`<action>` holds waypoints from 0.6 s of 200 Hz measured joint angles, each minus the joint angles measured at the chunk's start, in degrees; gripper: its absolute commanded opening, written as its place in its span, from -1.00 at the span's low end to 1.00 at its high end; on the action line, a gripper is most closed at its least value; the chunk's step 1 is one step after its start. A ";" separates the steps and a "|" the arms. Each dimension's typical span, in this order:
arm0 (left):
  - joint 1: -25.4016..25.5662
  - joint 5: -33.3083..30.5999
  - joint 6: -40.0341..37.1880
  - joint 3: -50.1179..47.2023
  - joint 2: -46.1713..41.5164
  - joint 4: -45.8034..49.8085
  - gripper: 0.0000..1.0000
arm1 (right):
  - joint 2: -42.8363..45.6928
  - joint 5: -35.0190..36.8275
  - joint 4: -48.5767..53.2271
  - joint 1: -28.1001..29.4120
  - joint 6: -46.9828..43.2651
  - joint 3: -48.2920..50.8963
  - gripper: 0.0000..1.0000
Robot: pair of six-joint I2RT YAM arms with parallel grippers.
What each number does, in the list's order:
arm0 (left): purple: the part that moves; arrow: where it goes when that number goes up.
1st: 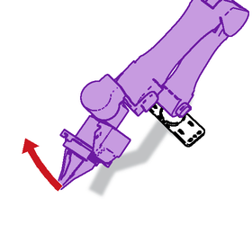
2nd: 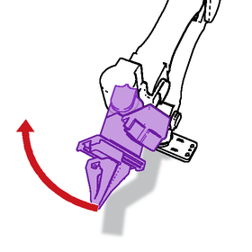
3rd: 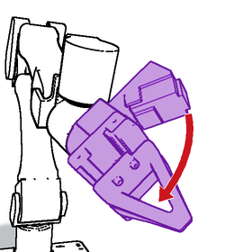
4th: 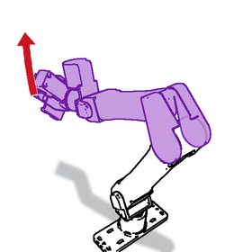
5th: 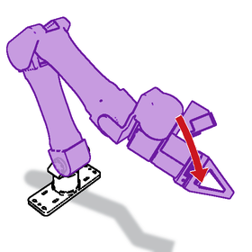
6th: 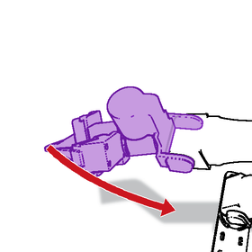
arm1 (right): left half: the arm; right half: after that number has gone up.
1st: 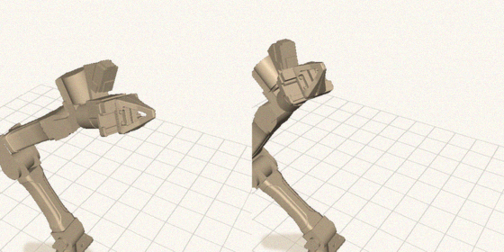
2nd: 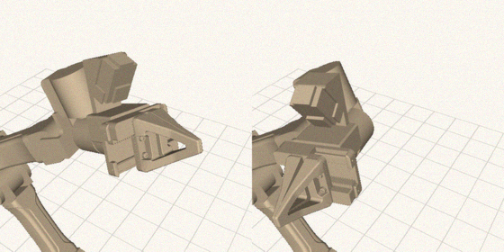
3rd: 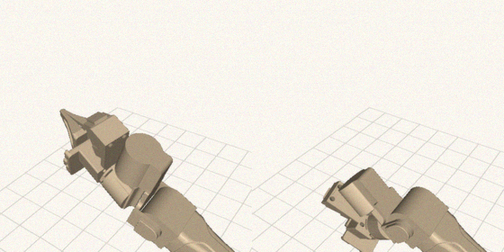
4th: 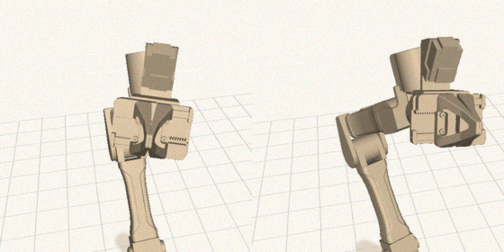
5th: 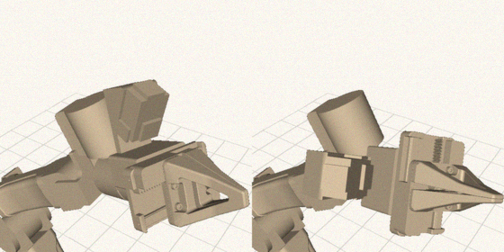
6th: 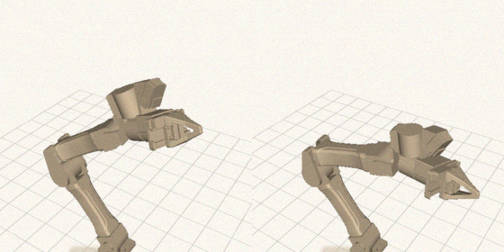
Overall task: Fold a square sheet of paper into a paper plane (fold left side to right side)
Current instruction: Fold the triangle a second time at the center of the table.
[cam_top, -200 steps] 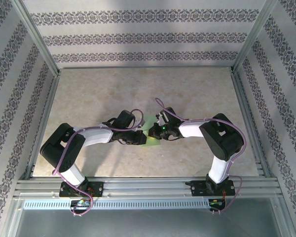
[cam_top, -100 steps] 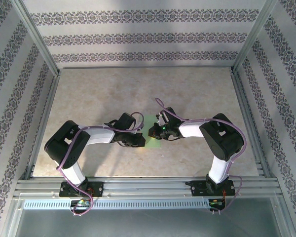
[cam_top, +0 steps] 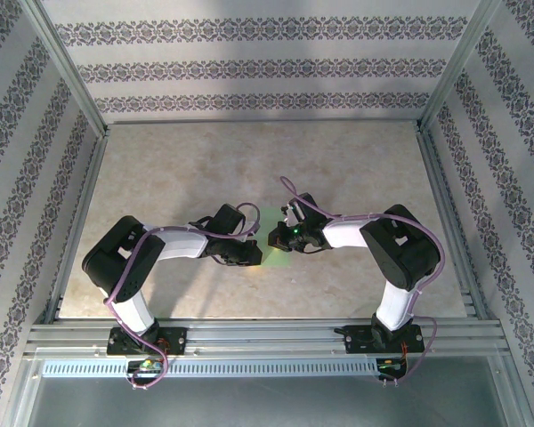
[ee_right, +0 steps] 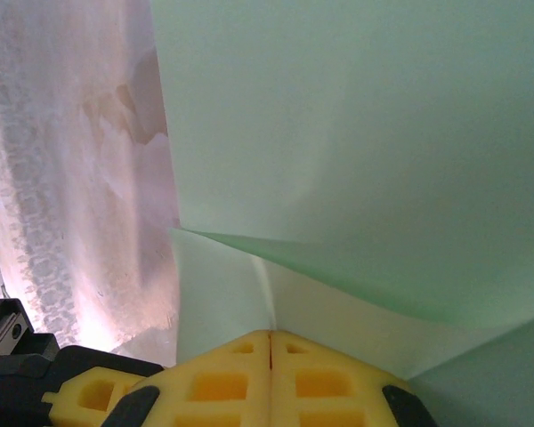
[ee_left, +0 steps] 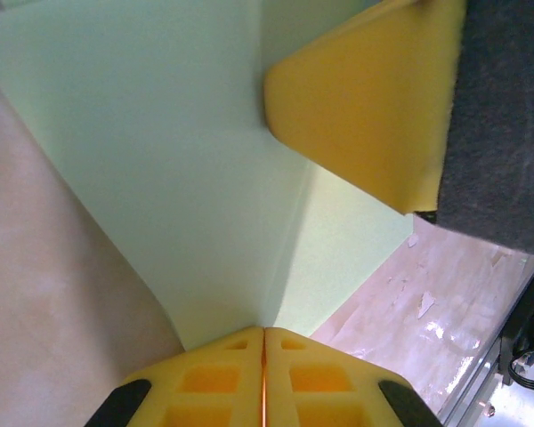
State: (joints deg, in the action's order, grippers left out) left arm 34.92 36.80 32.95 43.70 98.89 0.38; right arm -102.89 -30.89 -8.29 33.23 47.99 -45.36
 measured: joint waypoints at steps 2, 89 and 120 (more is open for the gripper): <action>0.00 0.00 0.00 0.00 0.00 0.00 -0.85 | 0.11 0.04 0.17 -0.02 -0.13 0.00 -1.00; 0.00 -0.13 -0.98 0.00 0.02 -0.02 -0.88 | 5.70 2.19 1.95 3.19 -0.68 0.35 -1.00; 0.02 -0.13 -1.01 0.00 0.02 -0.02 -0.89 | 3.69 2.84 1.18 4.55 -0.13 0.35 -1.00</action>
State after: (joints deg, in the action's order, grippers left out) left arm 34.94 36.67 31.94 43.70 98.91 0.36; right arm -99.20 -28.05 -7.11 37.78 47.86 -45.01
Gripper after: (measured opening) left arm 0.066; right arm 0.055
